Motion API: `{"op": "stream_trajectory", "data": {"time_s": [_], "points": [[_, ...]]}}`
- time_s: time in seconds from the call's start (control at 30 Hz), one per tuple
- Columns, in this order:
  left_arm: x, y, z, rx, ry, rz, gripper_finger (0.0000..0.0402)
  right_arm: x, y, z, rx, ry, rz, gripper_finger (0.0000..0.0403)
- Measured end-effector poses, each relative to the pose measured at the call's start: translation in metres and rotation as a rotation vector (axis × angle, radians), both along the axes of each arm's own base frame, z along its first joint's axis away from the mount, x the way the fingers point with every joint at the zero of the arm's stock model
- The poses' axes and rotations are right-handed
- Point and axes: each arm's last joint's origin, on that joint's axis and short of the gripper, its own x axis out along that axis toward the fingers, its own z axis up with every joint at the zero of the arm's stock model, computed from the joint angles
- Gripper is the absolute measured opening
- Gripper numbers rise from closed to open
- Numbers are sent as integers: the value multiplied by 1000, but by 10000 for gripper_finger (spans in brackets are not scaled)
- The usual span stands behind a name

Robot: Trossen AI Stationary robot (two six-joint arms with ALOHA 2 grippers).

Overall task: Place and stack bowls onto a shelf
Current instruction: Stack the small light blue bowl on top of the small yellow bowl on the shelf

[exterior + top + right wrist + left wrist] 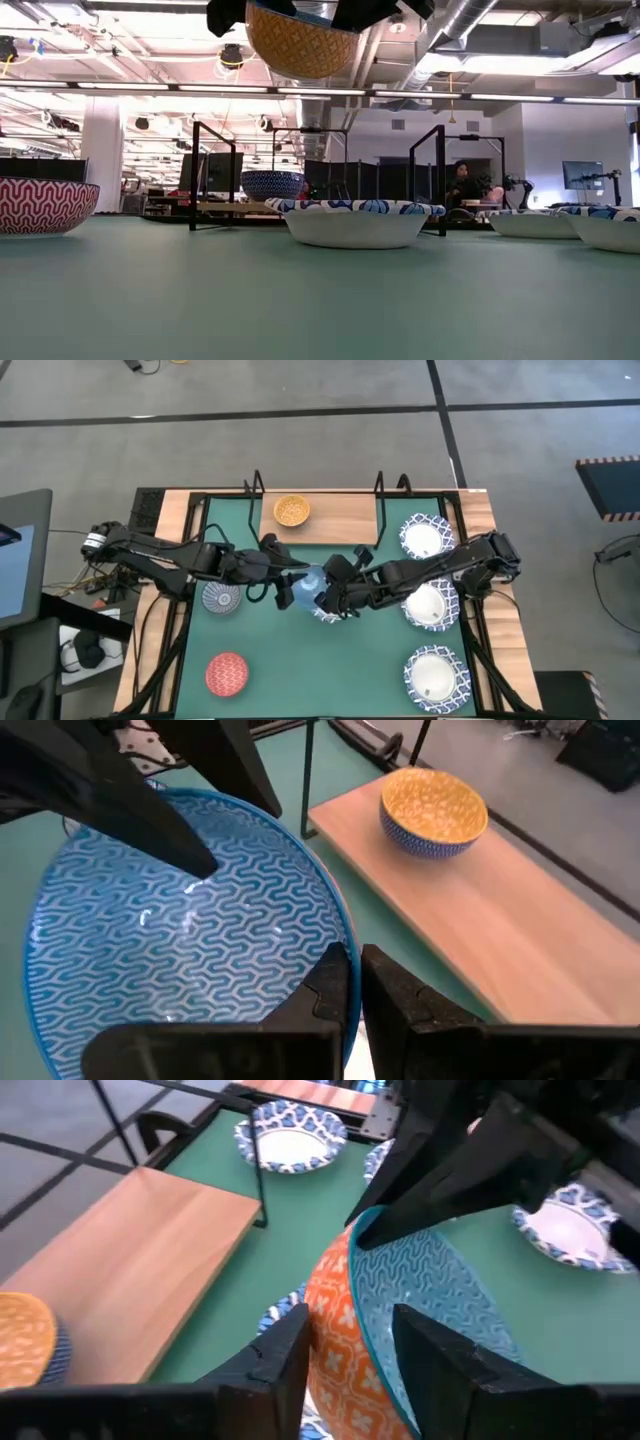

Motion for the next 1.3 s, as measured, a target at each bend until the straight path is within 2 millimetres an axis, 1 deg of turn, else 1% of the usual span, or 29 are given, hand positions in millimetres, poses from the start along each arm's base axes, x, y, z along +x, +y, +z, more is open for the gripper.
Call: {"op": "stream_trajectory", "data": {"time_s": [0.23, 0.33, 0.53, 0.63, 0.73, 0.8, 0.87, 0.97, 1.03, 1.17, 1.3], "points": [[-1, 8, -2, 25, 26, 68, 38, 1, 0, 12, -33, -14, 21, 42], [-1, 12, -3, 27, 33, 85, 11, 2, 0, 16, -31, -34, 21, 42], [0, 21, -4, 26, 43, 97, 3, 3, 0, 26, -65, -20, 65, 42], [0, 27, -4, 48, 55, 99, 2, 4, -3, 31, -67, -23, 73, 44], [-2, 39, -8, 112, 111, 131, 1, 3, -6, 46, -58, -68, 76, 54], [-2, 51, -8, 132, 124, 173, 1, -2, -8, 62, -66, -93, 92, 62], [-5, 67, -5, 129, 144, 224, 1, -6, -11, 81, -77, -135, 94, 70], [-11, 97, -5, 127, 178, 314, 1, -17, -20, 103, -76, -182, 78, 80], [-17, 119, -4, 140, 192, 381, 1, -24, -26, 114, -71, -211, 64, 85], [-35, 164, -3, 126, 206, 517, 1, -37, -36, 125, -68, -228, 44, 87], [-46, 205, -9, 47, 140, 626, 1, -44, -46, 118, -91, -116, 26, 87]]}}
